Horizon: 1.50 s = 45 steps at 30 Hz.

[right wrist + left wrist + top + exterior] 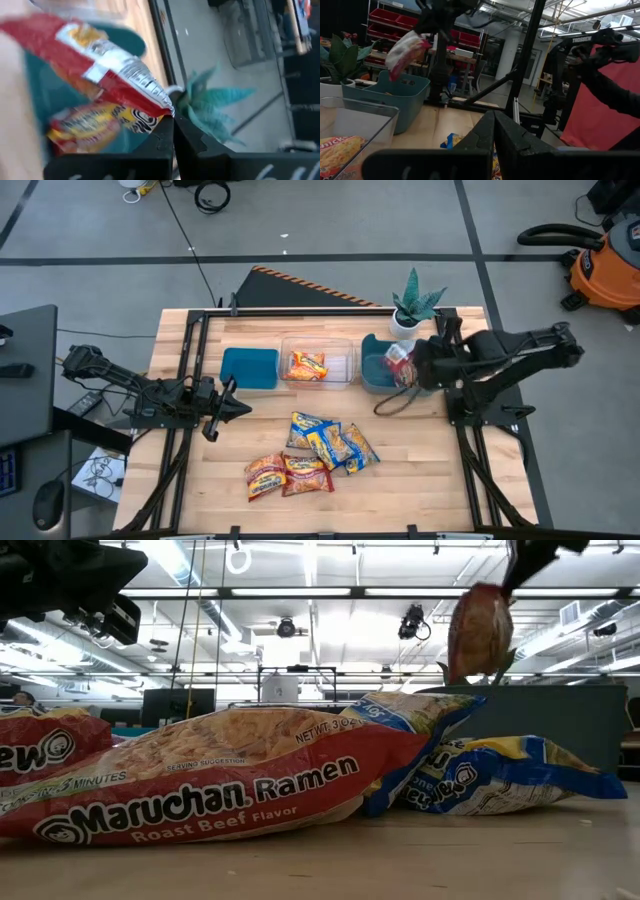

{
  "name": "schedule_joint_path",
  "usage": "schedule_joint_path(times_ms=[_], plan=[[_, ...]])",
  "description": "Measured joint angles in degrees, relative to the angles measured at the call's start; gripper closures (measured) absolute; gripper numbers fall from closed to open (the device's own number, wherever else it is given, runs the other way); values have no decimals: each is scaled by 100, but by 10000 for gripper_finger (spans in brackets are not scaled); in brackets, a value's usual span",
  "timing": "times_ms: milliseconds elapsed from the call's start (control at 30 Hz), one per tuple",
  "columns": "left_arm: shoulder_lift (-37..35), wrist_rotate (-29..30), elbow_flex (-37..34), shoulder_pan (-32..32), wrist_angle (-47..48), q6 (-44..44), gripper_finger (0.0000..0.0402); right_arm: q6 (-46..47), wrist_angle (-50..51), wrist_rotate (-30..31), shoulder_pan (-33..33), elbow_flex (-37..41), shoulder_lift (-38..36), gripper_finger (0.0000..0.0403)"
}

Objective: Sort Maruchan noodles
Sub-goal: Put the red noodle pack into the green bin

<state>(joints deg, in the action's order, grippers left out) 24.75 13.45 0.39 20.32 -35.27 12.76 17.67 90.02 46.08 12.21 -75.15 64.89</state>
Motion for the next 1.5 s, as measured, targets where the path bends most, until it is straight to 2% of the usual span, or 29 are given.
schedule_joint_path(times_ms=[167, 267, 467, 800, 867, 933, 1067, 1200, 1300, 1367, 1500], plan=[[-1, 2, 1, -1, 0, -1, 388, -471, 0, -621, -720, 478, -176, 395], [-2, 2, 1, 2, 0, 1, 388, -938, 5, -752, -1026, 770, -225, 395], [0, 2, 1, 2, 0, -1, 388, -2619, -1, -1170, -1303, 1372, -228, 395], [0, 2, 1, -1, 0, 3, 388, -4809, -223, -296, -1356, 2544, -223, 395], [-1, 0, -1, 0, 0, -1, 388, -5173, -503, 114, -1356, 2663, -227, 395], [-1, 2, 1, 0, 0, 3, 388, -5476, -930, 228, -1374, 2719, -226, 395], [-2, 2, 0, 0, -1, 1, 388, -6238, -1997, -557, -1460, 2838, -226, 394], [-2, 0, 1, 1, -2, 1, 388, -6664, -3042, -789, -1542, 3005, -223, 392], [-2, 0, 1, -1, -2, 0, 388, -6653, -4005, -1162, -1627, 3137, -223, 383], [0, 0, -1, 0, 0, 1, 388, -6527, -4529, -1680, -1670, 3237, -223, 370], [-1, 0, 1, 0, 0, 1, 388, -6283, -5175, -2466, -1760, 3309, -178, 324]])
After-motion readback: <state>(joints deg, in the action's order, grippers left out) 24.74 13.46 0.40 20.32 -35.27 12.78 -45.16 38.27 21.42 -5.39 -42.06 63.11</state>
